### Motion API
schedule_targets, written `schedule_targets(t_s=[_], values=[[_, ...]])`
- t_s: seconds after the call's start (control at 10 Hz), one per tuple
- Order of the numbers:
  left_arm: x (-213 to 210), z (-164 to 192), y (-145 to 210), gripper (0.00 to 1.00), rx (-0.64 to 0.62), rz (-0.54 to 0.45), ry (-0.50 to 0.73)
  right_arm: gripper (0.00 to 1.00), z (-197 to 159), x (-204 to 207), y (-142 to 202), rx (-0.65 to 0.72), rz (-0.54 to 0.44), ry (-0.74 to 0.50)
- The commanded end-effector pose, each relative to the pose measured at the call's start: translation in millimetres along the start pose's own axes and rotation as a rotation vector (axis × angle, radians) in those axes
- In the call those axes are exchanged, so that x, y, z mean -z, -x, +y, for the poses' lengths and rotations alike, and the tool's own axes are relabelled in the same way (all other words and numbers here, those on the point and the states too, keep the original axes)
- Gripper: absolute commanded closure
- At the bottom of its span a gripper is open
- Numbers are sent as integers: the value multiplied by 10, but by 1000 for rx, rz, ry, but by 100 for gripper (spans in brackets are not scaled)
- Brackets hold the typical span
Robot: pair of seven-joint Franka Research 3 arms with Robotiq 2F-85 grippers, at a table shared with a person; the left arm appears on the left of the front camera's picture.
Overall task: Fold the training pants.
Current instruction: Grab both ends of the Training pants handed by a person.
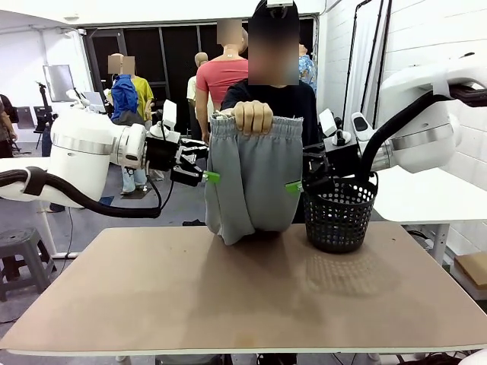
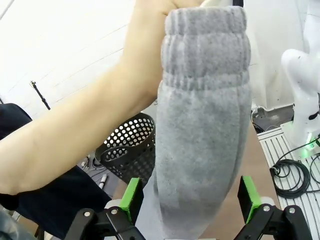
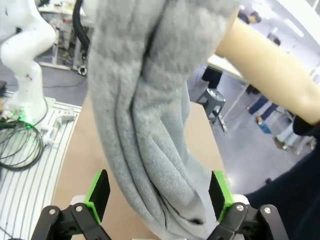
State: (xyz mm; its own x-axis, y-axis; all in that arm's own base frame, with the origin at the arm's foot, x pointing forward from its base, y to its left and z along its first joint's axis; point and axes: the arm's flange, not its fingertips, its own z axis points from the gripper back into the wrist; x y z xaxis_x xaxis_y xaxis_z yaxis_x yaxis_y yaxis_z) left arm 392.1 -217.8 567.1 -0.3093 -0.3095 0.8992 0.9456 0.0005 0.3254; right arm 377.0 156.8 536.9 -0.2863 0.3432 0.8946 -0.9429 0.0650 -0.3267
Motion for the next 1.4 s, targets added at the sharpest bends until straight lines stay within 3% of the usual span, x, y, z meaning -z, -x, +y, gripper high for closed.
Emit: schedule_targets(t_s=[0.0,0.8,1.3], values=[[71,92,24,0,22,-30,-7,0,-66,74,4,-27,-66,-9],[272,46,-38,0,-95,-129,-10,0,-215,215,-91,25,-211,-128],[330,-1,-142,0,-86,-171,-7,0,-221,286,-123,33,-225,-134]])
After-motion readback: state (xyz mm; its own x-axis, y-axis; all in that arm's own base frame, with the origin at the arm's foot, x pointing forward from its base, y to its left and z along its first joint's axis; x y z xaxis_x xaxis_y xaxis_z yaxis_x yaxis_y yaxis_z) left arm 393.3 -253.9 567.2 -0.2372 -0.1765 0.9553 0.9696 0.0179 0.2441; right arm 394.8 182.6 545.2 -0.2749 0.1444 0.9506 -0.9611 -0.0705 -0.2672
